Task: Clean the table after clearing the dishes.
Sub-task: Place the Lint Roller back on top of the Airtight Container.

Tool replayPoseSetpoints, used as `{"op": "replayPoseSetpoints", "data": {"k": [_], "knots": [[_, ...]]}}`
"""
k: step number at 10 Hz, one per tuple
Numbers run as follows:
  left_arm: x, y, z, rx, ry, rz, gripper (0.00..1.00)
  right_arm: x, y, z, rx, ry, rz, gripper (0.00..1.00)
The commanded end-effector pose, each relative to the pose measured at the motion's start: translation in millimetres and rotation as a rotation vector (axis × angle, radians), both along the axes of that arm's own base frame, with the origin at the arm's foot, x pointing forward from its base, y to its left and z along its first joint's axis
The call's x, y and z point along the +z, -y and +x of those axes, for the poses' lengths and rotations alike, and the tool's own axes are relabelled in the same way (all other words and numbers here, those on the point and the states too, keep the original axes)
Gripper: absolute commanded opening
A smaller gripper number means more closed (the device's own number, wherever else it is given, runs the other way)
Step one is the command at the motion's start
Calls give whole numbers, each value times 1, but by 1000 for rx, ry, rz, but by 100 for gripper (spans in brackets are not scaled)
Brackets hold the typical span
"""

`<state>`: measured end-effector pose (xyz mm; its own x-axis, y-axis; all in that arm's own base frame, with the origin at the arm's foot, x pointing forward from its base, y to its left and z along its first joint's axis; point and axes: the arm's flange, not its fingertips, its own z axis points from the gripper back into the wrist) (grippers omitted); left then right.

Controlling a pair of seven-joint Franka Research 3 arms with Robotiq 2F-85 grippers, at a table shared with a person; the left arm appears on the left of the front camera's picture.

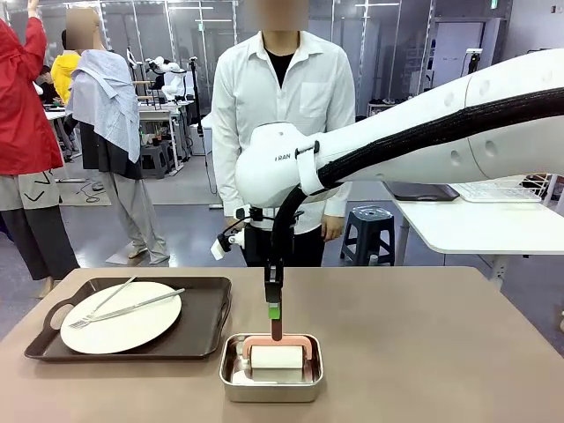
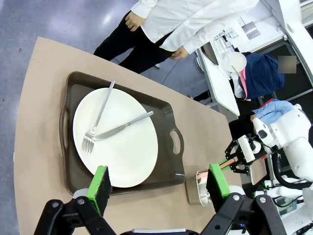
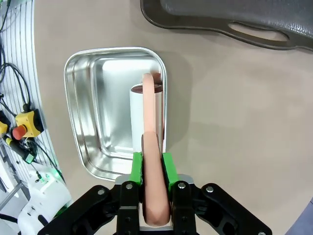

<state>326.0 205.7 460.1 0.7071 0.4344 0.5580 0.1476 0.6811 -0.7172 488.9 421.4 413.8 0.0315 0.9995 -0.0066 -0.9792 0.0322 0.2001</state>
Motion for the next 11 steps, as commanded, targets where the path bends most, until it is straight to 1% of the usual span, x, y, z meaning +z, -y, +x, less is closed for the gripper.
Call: {"op": "replayPoseSetpoints", "data": {"k": [1, 4, 5, 6, 8, 9, 10, 11], "knots": [[0, -1, -1, -6, 17, -9, 100, -7, 1, 0, 37, 12, -12, 50], [0, -1, -1, -6, 17, -9, 100, -2, 2, 1, 45, 24, -7, 93], [0, -1, -1, -6, 17, -9, 100, 2, 4, 1, 42, 33, -8, 100], [0, -1, -1, -6, 17, -9, 100, 4, 3, 1, 43, 21, 9, 100], [0, -1, -1, -6, 17, -9, 100, 9, 5, 4, 23, 39, -18, 100], [0, -1, -1, -6, 17, -9, 100, 13, 17, 14, -97, 49, -122, 100], [0, -1, -1, -6, 17, -9, 100, 4, 1, 5, 12, 21, -3, 100], [0, -1, -1, -6, 17, -9, 100, 4, 1, 5, 12, 21, -3, 100]]}}
